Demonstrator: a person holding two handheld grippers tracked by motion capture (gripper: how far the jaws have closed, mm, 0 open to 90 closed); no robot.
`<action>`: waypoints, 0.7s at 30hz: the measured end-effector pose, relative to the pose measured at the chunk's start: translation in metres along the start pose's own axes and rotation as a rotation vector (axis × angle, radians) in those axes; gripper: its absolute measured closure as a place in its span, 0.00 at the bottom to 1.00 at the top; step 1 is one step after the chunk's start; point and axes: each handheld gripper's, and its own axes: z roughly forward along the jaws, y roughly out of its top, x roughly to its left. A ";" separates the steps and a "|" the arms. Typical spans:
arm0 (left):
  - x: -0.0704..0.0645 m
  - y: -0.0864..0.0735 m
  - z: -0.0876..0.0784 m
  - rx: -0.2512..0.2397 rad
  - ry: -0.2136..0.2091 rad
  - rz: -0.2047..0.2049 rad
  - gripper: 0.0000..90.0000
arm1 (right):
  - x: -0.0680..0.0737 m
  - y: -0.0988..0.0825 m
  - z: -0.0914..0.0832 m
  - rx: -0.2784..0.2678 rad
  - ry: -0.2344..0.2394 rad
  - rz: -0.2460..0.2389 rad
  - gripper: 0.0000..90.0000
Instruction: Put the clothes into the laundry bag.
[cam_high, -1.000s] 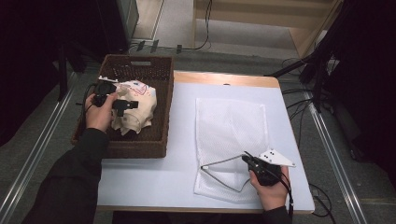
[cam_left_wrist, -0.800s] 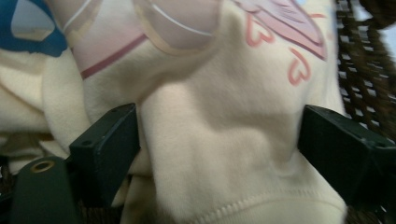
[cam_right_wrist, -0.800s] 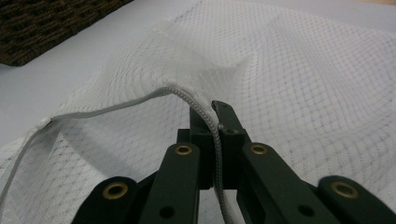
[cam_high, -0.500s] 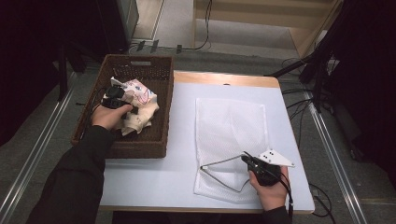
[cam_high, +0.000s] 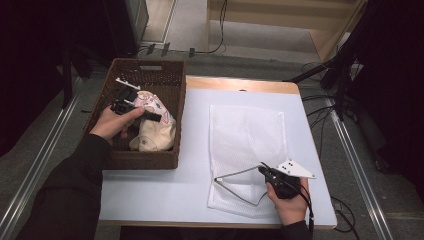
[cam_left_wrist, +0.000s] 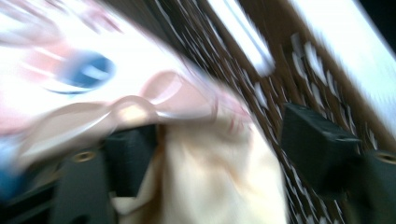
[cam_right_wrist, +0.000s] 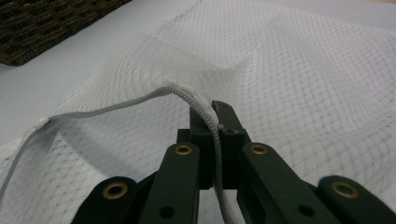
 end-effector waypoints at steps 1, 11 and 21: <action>0.002 0.001 0.000 -0.037 0.077 -0.020 0.24 | 0.000 0.000 0.000 0.001 0.000 0.001 0.99; 0.008 -0.002 0.051 0.187 0.457 -0.012 0.12 | 0.001 -0.001 0.003 0.008 0.007 -0.004 0.99; 0.001 -0.016 0.079 0.239 0.417 0.064 0.00 | 0.004 -0.002 0.005 0.013 0.013 -0.003 0.99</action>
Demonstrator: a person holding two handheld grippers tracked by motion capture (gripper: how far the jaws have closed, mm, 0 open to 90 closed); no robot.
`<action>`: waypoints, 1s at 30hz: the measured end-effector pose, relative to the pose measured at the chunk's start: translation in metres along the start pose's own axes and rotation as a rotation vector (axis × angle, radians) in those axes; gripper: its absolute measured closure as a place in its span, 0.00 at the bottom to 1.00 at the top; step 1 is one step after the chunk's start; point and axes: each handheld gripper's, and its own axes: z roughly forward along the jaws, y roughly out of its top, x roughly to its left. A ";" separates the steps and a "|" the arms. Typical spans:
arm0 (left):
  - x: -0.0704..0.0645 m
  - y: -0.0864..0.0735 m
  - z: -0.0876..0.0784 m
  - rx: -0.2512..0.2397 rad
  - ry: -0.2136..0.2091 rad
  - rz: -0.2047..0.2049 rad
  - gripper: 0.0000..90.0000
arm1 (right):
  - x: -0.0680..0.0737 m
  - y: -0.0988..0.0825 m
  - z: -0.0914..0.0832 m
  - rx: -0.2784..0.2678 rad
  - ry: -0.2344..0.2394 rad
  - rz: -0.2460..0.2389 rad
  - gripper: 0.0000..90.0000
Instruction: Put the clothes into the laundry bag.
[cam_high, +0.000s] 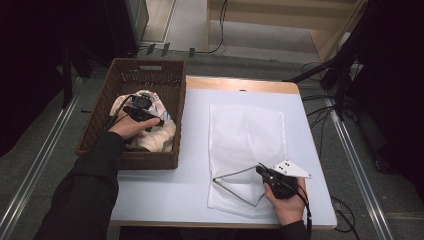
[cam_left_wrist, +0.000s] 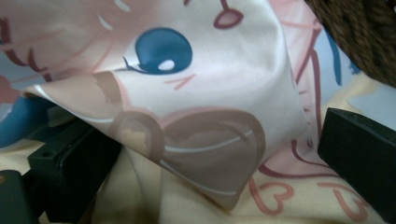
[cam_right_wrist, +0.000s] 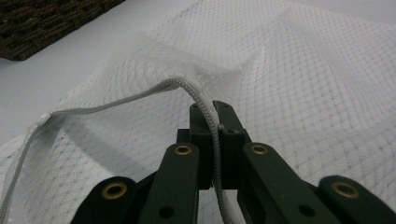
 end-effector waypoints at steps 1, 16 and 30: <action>0.000 0.000 -0.001 0.028 -0.026 0.029 0.00 | 0.000 0.000 0.000 0.002 0.000 -0.002 0.99; -0.006 0.000 -0.008 0.076 -0.074 0.136 0.18 | 0.000 -0.002 0.002 0.006 0.003 0.005 0.98; -0.008 0.007 -0.040 -0.019 -0.177 0.181 0.81 | 0.000 -0.002 0.001 0.002 -0.003 0.009 0.98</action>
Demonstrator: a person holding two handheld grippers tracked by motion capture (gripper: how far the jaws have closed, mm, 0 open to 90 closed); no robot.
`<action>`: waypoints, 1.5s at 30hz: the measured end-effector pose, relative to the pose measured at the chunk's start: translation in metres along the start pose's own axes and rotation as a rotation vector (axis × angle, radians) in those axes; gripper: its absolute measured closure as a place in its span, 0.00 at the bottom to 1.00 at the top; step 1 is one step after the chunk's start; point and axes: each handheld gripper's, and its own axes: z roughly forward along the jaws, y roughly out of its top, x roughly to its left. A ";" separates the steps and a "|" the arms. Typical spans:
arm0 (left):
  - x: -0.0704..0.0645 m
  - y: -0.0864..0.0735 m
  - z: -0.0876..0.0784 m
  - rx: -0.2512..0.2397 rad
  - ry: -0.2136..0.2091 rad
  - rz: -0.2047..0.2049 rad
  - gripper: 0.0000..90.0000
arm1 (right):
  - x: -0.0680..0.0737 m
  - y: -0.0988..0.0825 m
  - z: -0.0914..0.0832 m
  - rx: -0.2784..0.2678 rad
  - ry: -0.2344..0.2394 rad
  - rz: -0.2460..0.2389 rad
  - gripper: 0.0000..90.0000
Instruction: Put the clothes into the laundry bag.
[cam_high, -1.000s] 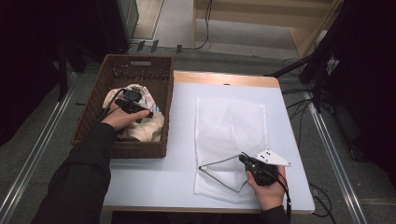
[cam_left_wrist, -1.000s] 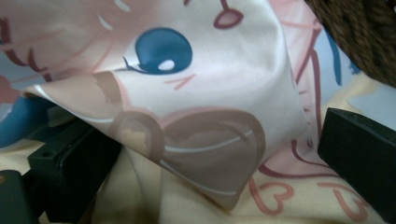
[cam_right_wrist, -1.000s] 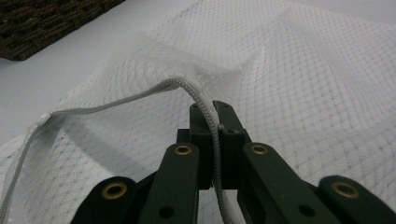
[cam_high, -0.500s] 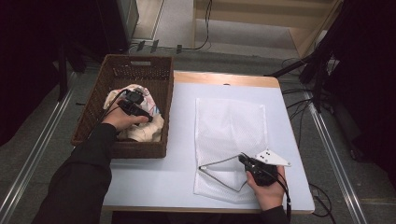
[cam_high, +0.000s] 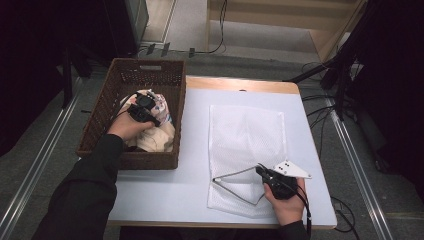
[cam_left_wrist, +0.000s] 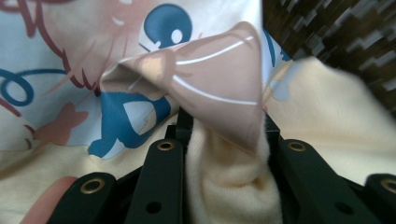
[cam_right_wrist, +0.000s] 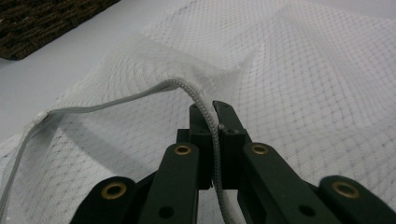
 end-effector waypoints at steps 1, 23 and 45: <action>0.000 0.000 -0.006 -0.044 -0.003 -0.006 0.81 | 0.000 0.000 0.000 -0.001 -0.001 -0.001 0.98; -0.010 -0.017 -0.117 -0.770 0.087 -0.055 0.81 | -0.003 0.002 -0.005 -0.019 -0.011 0.005 0.99; -0.034 -0.002 -0.182 -0.967 0.126 -0.094 0.80 | -0.007 0.002 -0.007 -0.027 -0.011 0.010 0.99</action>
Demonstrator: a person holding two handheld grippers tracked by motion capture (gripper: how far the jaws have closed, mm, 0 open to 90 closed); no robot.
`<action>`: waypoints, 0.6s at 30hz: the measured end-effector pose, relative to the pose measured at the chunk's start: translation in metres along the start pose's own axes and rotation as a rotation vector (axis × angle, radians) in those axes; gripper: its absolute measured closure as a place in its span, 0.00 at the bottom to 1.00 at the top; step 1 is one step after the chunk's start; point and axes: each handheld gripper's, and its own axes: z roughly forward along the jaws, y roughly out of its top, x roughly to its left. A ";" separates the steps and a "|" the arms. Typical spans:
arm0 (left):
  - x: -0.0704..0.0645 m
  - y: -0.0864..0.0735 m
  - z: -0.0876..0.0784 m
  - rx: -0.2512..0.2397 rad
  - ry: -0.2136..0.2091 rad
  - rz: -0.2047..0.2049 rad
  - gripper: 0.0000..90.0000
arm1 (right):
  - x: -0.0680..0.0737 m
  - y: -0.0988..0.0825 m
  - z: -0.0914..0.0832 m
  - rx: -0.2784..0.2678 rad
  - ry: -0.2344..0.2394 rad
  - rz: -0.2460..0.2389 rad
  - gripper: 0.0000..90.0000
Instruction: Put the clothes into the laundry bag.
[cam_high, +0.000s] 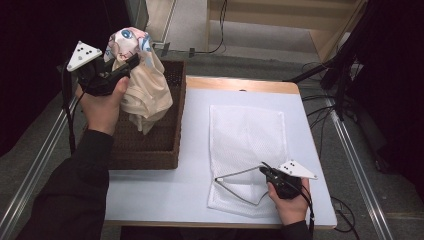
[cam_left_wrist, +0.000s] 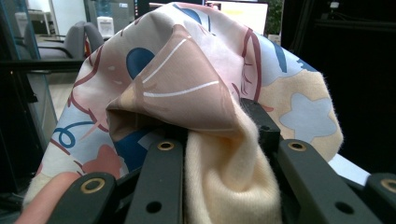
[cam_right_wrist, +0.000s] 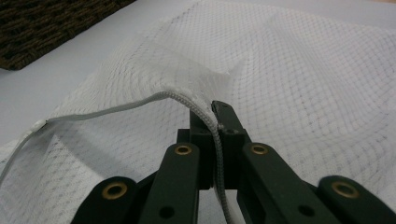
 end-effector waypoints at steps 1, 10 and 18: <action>-0.002 0.003 0.000 0.001 -0.001 0.007 0.80 | 0.000 0.000 0.000 0.000 0.003 0.002 0.99; -0.025 -0.003 0.006 0.047 -0.079 -0.024 0.80 | 0.002 0.000 0.001 0.001 0.004 0.001 0.99; -0.088 -0.031 0.020 0.062 -0.290 -0.039 0.80 | 0.002 0.000 0.001 -0.001 0.005 0.004 0.99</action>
